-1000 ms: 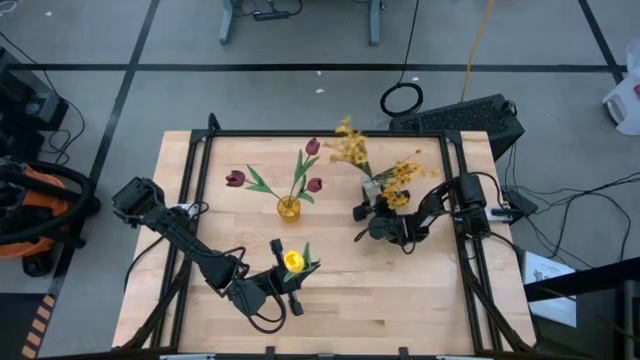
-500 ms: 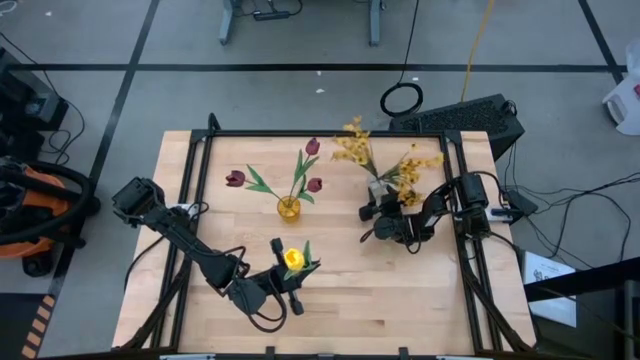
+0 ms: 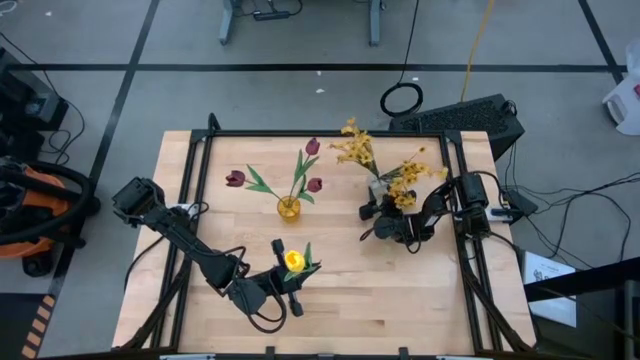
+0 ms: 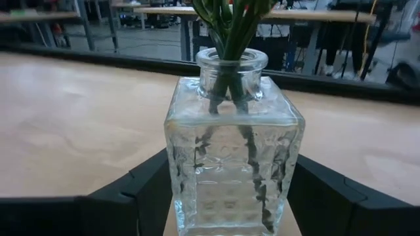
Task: Sort flowers into vase by color
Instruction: Adjust the transparent vase
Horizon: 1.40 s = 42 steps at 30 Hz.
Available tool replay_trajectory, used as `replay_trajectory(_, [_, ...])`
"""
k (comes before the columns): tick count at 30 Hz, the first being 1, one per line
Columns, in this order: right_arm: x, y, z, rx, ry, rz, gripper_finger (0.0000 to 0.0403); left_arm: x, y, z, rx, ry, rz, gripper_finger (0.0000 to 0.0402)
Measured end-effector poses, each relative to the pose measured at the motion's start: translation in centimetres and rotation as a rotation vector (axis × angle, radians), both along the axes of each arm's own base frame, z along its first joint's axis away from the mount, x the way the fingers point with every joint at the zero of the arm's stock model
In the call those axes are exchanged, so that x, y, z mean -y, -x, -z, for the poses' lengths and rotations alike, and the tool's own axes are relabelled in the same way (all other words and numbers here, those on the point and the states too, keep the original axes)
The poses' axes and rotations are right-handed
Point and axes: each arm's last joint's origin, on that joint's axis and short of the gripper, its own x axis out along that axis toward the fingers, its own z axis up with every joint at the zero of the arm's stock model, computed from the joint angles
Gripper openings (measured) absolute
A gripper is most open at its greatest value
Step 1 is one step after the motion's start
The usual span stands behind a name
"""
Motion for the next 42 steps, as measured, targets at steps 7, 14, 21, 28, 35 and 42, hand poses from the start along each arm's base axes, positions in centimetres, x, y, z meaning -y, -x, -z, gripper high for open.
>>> replay_trajectory(7, [0.2,-0.9,-0.3,0.069,-0.020,0.014,0.0249,-0.1,0.0,0.0,0.001,0.001,-0.002,0.0012])
replay_trajectory(14, [0.7,-2.2,-0.7,0.051,-0.019,0.015,0.0249,-0.1,0.0,0.0,0.001,0.001,-0.002,0.0012])
replay_trajectory(21, [1.1,-2.0,0.0,0.045,-0.052,0.057,0.0249,-0.1,0.0,0.0,0.001,0.001,-0.002,0.0012])
replay_trajectory(28, [1.1,-2.0,0.0,0.045,-0.062,0.051,0.0264,-0.1,0.0,0.0,0.001,0.002,-0.001,0.0012])
replay_trajectory(35, [1.0,-1.8,0.3,0.021,-0.078,0.033,0.0314,-0.1,0.0,0.0,0.001,0.002,-0.001,0.0012])
replay_trajectory(42, [0.8,-1.9,0.4,0.003,-0.107,-0.003,0.0352,-0.1,0.0,0.0,0.000,0.001,-0.001,0.0012])
